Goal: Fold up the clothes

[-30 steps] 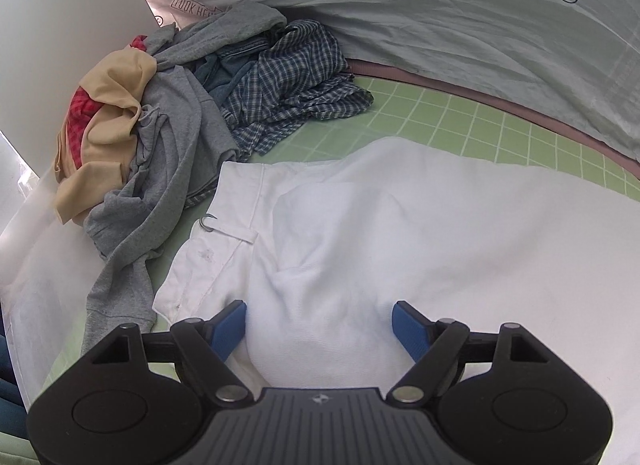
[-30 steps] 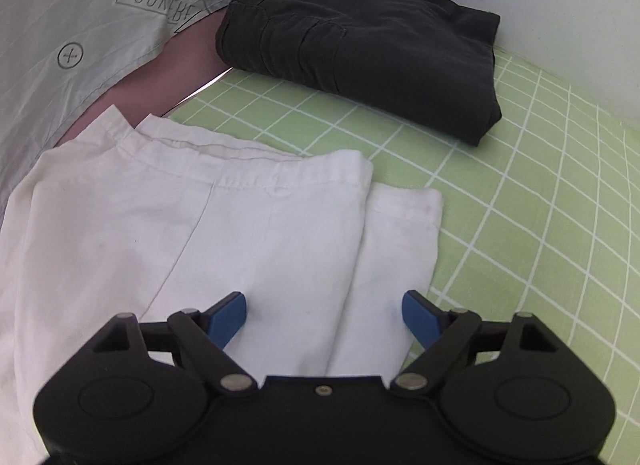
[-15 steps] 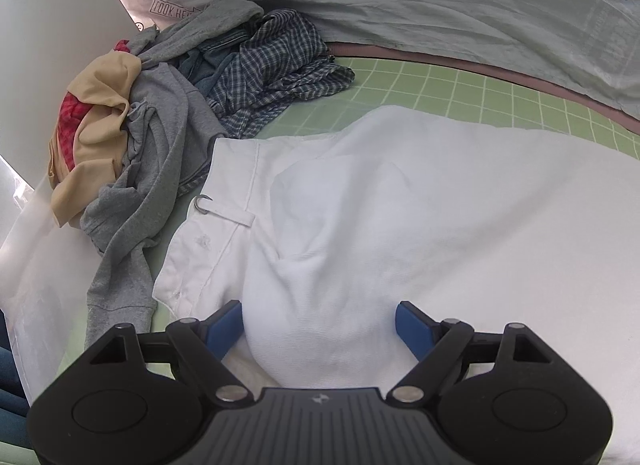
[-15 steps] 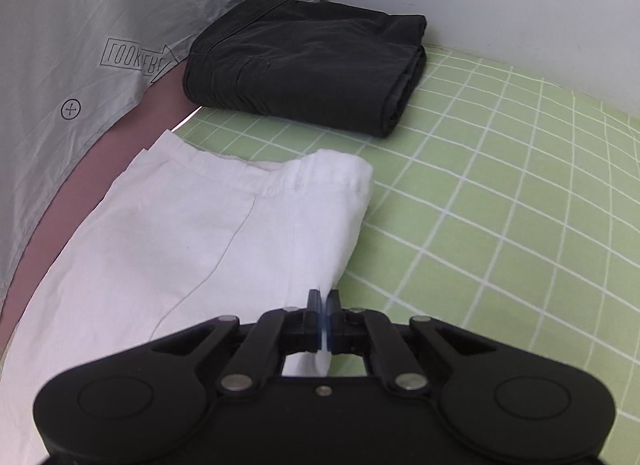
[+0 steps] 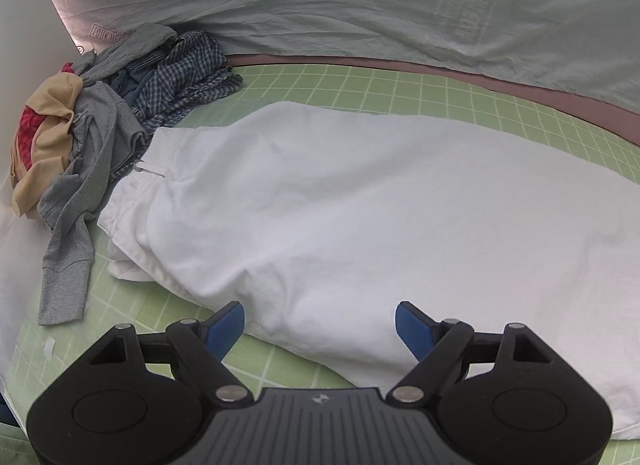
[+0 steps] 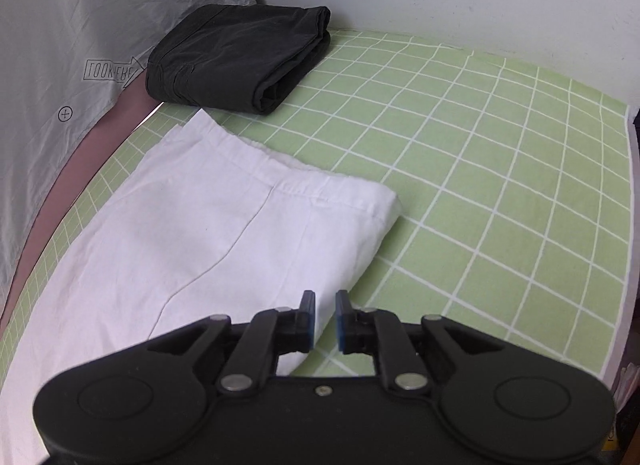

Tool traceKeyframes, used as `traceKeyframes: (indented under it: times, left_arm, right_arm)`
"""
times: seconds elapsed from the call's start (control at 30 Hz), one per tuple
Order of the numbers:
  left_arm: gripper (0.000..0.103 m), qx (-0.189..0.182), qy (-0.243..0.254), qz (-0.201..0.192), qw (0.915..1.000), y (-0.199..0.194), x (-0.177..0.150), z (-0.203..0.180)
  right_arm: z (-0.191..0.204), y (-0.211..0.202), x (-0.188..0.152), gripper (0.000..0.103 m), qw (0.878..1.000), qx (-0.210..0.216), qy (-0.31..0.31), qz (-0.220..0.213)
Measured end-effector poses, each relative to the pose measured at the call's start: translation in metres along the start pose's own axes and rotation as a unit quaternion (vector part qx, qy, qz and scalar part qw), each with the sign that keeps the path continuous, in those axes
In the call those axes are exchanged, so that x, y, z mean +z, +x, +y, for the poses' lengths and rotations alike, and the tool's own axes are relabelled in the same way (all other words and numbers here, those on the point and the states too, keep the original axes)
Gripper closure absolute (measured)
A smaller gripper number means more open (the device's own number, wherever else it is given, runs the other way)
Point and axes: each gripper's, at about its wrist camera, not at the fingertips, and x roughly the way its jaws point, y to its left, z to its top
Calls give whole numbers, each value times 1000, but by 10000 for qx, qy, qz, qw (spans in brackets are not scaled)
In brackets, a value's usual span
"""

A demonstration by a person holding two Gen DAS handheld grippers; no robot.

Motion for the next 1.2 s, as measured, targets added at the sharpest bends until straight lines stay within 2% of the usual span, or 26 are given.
traceKeyframes:
  times: [0.07, 0.1, 0.17, 0.23, 0.37, 0.43, 0.53, 0.6, 0.63, 0.73, 0.8, 0.9, 0.97, 1.03, 1.2]
  left_arm:
    - [20, -75, 73, 18, 9999, -3, -8, -20]
    - [20, -111, 101, 43, 9999, -4, -12, -30]
    - [20, -168, 130, 87, 9997, -6, -18, -47]
    - [20, -197, 131, 138, 9996, -7, -22, -63]
    - [20, -148, 123, 258, 9995, -5, -26, -81]
    - [20, -116, 112, 328, 9993, -2, -27, -86]
    - [19, -27, -7, 506, 9987, 4, -26, -88]
    - [19, 3, -98, 618, 9980, 9, -26, -87]
    - [19, 19, -103, 651, 9978, 11, -25, -88]
    - [19, 64, -37, 744, 9972, 17, -25, -93]
    - [19, 95, -53, 814, 9966, 22, -25, -94]
    - [18, 142, -72, 872, 9961, 25, -25, -96]
    - [17, 172, -78, 899, 9958, 27, -25, -97]
    - [16, 185, -86, 908, 9957, 27, -25, -97]
    - [14, 166, -206, 935, 9953, 26, -28, -95]
  right_arm:
    - [-1, -5, 4, 67, 9996, 3, -226, -174]
    - [-1, -7, 7, 66, 9991, 4, -342, -263]
    - [1, -2, 11, 66, 9973, 124, -688, -214]
    - [1, 6, 14, 66, 9968, 311, -738, -49]
    - [1, 26, 19, 67, 9970, 390, -641, 193]
    - [-3, 38, 23, 67, 9977, 380, -354, 441]
    - [-8, 52, 29, 79, 9946, 481, 267, 885]
    - [-8, 58, 32, 94, 9897, 594, 642, 1130]
    - [-8, 61, 34, 94, 9870, 644, 825, 1222]
    - [-11, 67, 35, 94, 9716, 888, 1635, 1460]
    - [-14, 72, 33, 95, 9554, 1085, 2215, 1624]
    - [-21, 82, 26, 98, 9219, 1390, 3046, 1952]
    - [-22, 89, 20, 101, 8943, 1802, 3492, 2141]
    - [-18, 92, 14, 101, 8765, 2049, 3707, 2289]
    - [2, 93, 14, 101, 8868, 2152, 3347, 2353]
